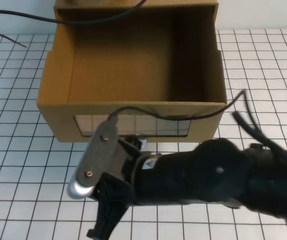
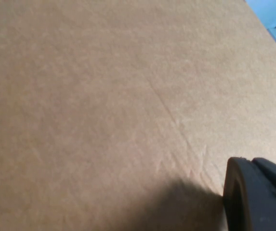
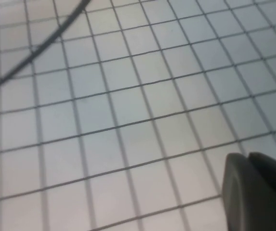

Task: Close the shoe box
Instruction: Close the shoe box with your right arm

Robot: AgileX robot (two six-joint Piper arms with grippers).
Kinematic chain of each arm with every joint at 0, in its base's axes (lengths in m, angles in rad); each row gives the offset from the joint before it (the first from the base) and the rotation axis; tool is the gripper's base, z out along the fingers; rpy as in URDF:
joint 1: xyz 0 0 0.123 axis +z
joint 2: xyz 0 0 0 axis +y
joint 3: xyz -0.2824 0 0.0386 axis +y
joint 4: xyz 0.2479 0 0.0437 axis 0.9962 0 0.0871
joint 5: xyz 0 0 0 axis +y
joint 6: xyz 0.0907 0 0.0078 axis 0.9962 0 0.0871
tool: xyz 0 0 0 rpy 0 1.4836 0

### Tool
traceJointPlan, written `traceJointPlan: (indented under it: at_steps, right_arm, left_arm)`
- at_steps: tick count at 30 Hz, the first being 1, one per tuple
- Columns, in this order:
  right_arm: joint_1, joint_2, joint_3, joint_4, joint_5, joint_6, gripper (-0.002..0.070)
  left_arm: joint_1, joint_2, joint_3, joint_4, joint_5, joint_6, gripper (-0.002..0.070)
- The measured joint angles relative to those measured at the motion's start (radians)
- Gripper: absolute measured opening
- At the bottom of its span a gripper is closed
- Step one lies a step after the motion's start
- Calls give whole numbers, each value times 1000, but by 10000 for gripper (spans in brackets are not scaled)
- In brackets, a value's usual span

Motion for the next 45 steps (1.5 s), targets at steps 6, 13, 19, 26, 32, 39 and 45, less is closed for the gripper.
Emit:
traceJointPlan:
  at_steps: [6,13,19,26,32,39,45]
  right_arm:
    - [-39,114,-93,2,-39,-126,-13]
    - [-131,193,-196,2,-65,-145,-13]
    - [-227,274,-325,2,-53,-171,-13]
    - [-311,417,-550,4,17,-189,-13]
    - [-375,527,-722,4,83,-139,-13]
    - [-413,542,-767,-5,192,-103,-13]
    - [-413,461,-767,-21,371,-78,-13]
  left_arm:
    - [0,0,0,0,4,7,-6]
    - [0,0,0,0,4,20,-6]
    - [0,0,0,-2,4,26,-6]
    - [0,0,0,-2,4,26,-6]
    - [0,0,-2,-2,12,30,-6]
    - [0,0,-4,-4,14,54,-6]
    - [0,-28,-12,9,50,64,-6]
